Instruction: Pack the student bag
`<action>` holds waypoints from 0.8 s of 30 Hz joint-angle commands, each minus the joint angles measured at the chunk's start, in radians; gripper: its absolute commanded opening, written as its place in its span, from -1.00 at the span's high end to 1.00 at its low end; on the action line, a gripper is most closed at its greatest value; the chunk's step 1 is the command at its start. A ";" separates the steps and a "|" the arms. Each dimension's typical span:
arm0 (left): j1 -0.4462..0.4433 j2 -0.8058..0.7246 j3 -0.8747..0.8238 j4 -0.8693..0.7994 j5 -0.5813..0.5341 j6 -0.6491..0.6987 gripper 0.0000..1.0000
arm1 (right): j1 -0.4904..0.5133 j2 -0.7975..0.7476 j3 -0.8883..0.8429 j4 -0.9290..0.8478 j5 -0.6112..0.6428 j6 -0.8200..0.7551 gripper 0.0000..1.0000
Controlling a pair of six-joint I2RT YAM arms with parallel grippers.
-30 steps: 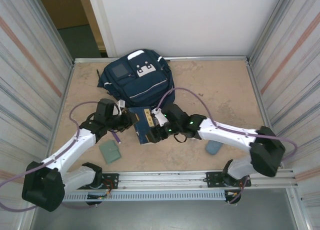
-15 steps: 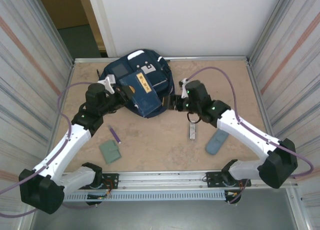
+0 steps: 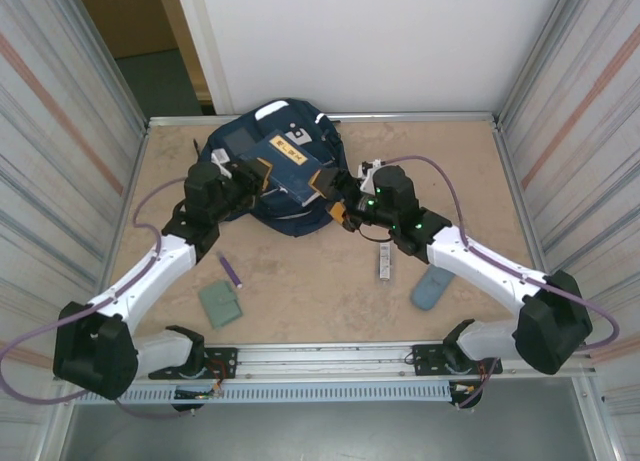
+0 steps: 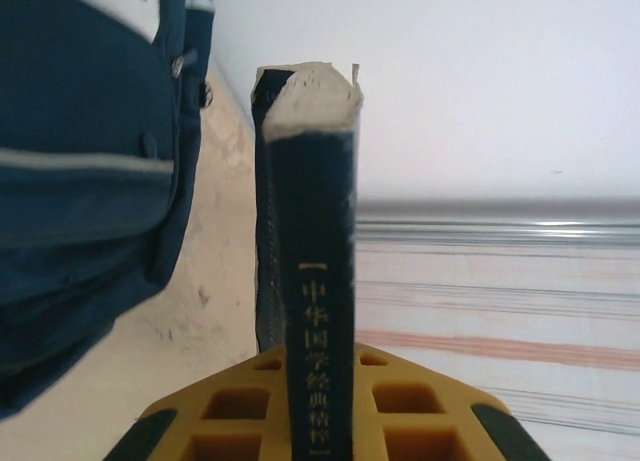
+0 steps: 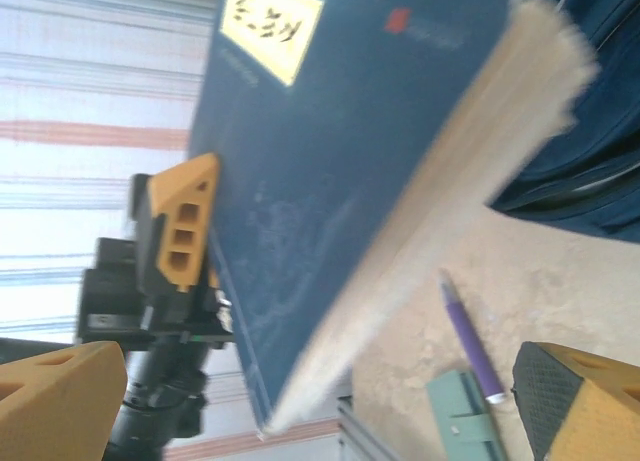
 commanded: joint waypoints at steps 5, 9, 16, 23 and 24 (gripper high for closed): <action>-0.063 -0.023 -0.064 0.105 0.028 -0.186 1.00 | 0.017 0.044 0.055 0.013 0.137 0.034 -0.93; -0.065 -0.029 -0.099 0.135 0.067 -0.209 1.00 | -0.005 0.064 -0.007 0.181 0.146 0.079 -0.24; -0.026 0.041 -0.102 0.150 0.313 -0.215 1.00 | -0.024 0.097 0.003 0.266 0.135 0.036 0.31; 0.002 0.061 -0.124 0.170 0.333 -0.126 -0.14 | 0.003 0.014 -0.002 0.179 0.225 -0.145 1.00; 0.012 0.059 -0.117 0.137 0.328 -0.086 -0.26 | 0.002 -0.003 -0.003 0.156 0.236 -0.167 1.00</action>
